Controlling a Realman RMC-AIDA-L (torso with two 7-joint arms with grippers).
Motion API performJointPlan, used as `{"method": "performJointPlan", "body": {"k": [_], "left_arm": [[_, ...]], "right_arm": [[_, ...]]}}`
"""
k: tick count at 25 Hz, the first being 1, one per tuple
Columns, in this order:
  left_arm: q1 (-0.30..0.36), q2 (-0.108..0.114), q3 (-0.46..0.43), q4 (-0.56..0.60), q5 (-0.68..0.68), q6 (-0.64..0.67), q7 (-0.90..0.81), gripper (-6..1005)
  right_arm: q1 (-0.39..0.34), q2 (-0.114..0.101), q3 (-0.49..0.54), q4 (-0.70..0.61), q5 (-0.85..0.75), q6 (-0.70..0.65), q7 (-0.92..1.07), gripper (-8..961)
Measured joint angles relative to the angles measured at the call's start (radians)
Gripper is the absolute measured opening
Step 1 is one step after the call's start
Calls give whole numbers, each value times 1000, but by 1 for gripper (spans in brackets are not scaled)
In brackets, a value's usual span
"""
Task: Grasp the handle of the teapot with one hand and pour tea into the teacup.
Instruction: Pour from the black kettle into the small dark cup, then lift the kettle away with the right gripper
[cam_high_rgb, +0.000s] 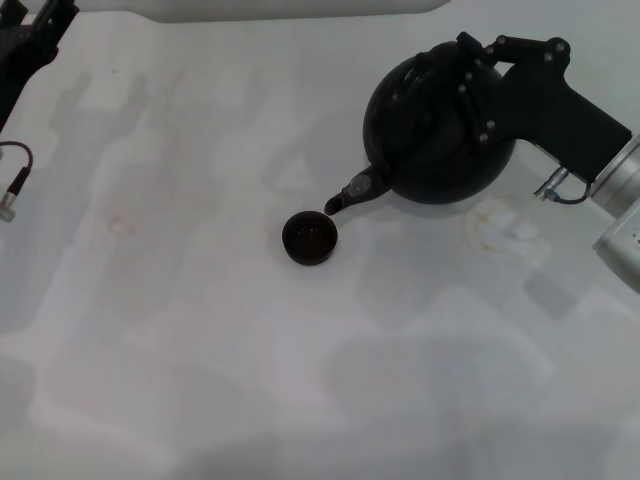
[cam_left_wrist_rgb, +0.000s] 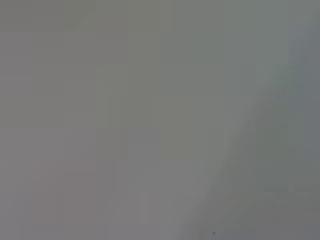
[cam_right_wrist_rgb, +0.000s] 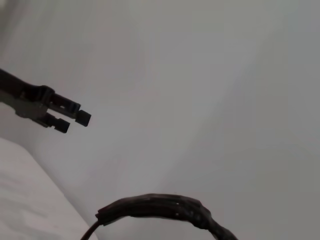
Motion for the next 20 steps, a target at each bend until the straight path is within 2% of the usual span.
{"method": "performJointPlan", "body": {"k": [20], "left_arm": [[2, 0, 0, 0, 0, 3, 0, 861]], "right_arm": [[2, 3, -16, -14, 0, -5, -125, 113]]}}
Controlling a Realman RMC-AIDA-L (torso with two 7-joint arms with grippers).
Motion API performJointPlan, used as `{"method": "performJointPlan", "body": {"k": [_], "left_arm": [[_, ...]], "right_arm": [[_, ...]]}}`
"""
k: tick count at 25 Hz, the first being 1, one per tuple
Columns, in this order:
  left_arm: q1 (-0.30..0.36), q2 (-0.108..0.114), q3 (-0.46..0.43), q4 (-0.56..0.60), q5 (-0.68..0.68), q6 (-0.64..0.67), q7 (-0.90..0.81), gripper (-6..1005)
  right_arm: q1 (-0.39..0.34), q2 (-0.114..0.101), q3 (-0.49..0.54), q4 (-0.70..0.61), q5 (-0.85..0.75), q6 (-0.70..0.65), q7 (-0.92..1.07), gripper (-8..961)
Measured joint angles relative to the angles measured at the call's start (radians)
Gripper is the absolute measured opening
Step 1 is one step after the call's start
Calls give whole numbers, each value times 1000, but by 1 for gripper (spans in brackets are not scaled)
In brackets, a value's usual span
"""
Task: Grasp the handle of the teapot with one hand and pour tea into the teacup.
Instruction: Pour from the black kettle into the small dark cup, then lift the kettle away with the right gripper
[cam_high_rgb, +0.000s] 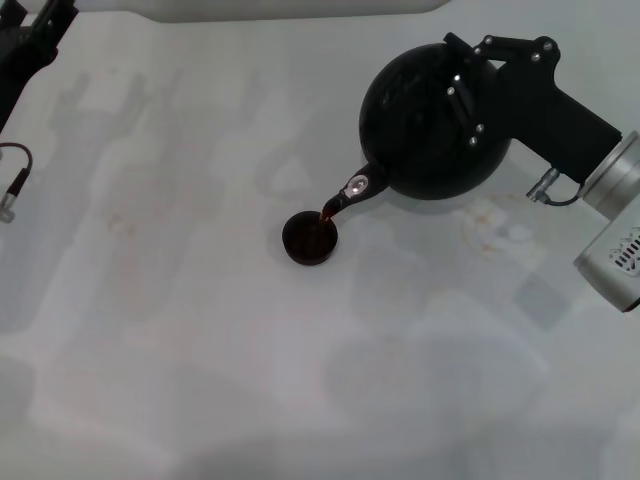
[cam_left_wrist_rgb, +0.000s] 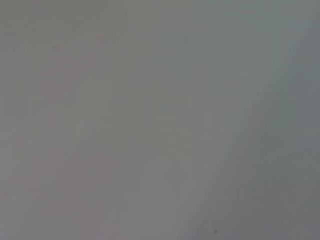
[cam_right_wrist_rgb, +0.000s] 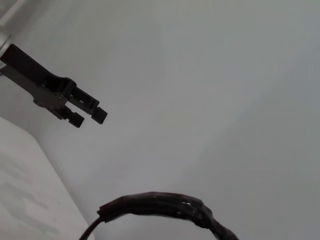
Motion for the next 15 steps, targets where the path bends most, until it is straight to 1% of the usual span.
{"method": "performJointPlan", "body": {"k": [15], "left_arm": [[0, 0, 0, 0, 0, 0, 0, 862]], "right_arm": [[0, 0, -1, 0, 6, 8, -23, 110]]}}
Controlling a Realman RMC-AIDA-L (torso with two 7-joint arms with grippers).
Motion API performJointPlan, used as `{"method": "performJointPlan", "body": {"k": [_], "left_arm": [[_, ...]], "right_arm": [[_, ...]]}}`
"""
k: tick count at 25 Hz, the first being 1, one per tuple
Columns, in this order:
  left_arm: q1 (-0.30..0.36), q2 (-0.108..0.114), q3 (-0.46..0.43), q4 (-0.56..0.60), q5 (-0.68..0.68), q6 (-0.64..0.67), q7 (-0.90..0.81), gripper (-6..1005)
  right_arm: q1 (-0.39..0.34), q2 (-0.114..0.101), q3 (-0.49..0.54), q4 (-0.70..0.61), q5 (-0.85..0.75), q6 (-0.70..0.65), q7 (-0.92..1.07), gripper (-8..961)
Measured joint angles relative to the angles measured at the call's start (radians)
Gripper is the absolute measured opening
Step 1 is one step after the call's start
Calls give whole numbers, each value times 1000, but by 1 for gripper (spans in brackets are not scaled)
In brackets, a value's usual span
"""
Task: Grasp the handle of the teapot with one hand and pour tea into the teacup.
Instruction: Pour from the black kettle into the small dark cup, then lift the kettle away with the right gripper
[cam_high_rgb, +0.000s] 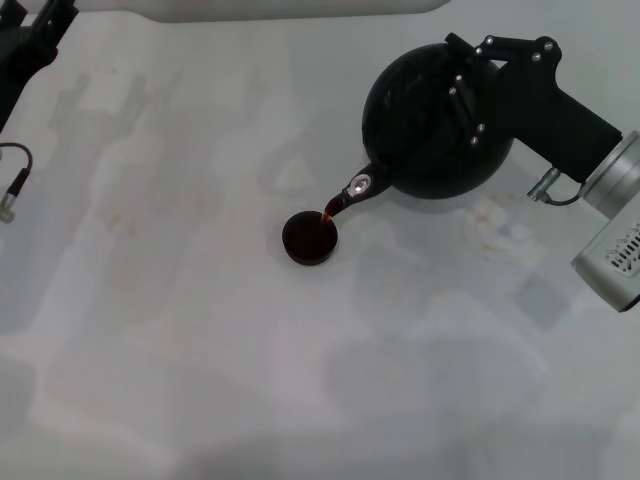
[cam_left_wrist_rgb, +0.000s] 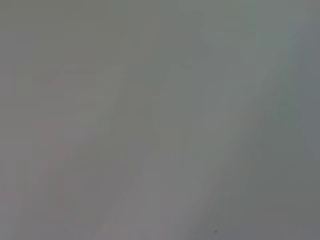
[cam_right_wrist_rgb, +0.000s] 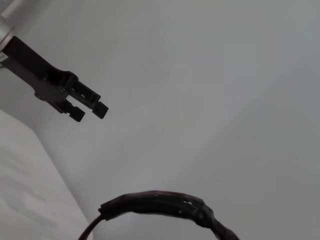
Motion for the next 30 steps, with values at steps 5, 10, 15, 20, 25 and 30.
{"method": "performJointPlan", "body": {"k": [5, 10, 15, 20, 25, 30], "left_arm": [[0, 0, 0, -1, 0, 0, 0, 862], [0, 0, 0, -2, 0, 0, 1, 861], [0, 0, 0, -2, 0, 0, 2, 861], [0, 0, -2, -2, 0, 1, 4, 861], [-2, 0, -2, -2, 0, 2, 4, 861], [-3, 0, -2, -3, 0, 2, 4, 861]], "right_arm": [[0, 0, 0, 1, 8, 0, 0, 110], [0, 0, 0, 6, 8, -1, 4, 110], [-2, -1, 0, 10, 10, -8, 95, 109], [-2, -2, 0, 11, 10, -9, 300, 109], [-1, -4, 8, 4, 10, -10, 536, 109], [-1, -6, 11, 8, 53, -12, 674, 109]]}}
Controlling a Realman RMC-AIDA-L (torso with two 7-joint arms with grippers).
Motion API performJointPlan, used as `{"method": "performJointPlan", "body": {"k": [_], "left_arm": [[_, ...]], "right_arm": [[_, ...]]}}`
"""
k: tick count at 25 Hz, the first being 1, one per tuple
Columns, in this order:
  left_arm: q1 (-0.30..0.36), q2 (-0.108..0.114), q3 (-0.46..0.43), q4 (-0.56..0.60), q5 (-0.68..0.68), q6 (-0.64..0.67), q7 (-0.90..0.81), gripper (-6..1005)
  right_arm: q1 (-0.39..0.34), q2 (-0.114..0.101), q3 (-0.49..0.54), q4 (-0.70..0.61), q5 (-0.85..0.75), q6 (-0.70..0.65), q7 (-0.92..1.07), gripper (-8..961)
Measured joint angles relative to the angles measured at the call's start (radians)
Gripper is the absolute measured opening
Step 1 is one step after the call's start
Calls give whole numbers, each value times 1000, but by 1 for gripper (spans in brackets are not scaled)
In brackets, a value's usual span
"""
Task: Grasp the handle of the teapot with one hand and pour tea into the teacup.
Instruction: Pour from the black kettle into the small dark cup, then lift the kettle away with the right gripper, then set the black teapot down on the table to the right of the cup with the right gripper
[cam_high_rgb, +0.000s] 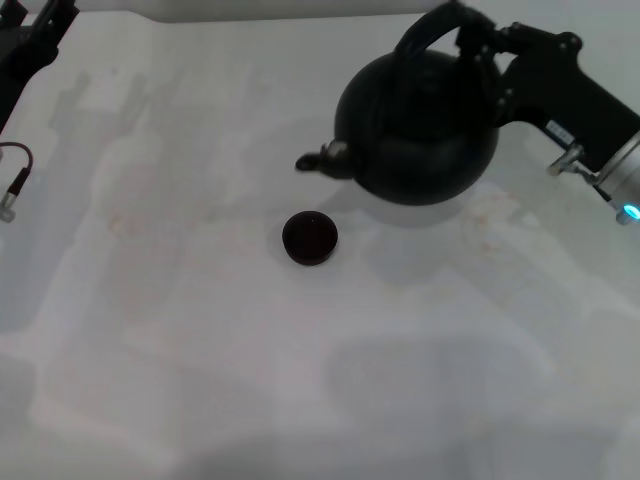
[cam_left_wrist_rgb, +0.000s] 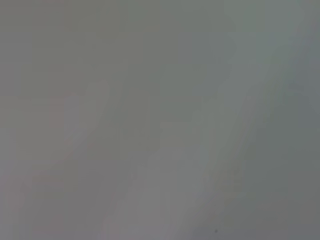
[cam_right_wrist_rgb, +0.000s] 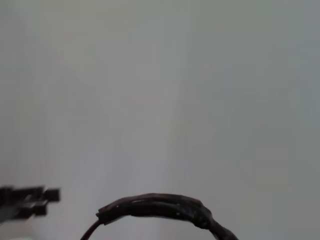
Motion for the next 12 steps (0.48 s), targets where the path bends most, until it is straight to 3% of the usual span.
{"method": "performJointPlan", "body": {"k": [4, 12], "left_arm": [[-4, 0, 0, -9, 0, 0, 1, 861], [-9, 0, 0, -10, 0, 0, 4, 862]], "right_arm": [[-14, -4, 0, 34, 66, -18, 51, 109], [-45, -4, 0, 203, 125, -180, 91, 109]]}}
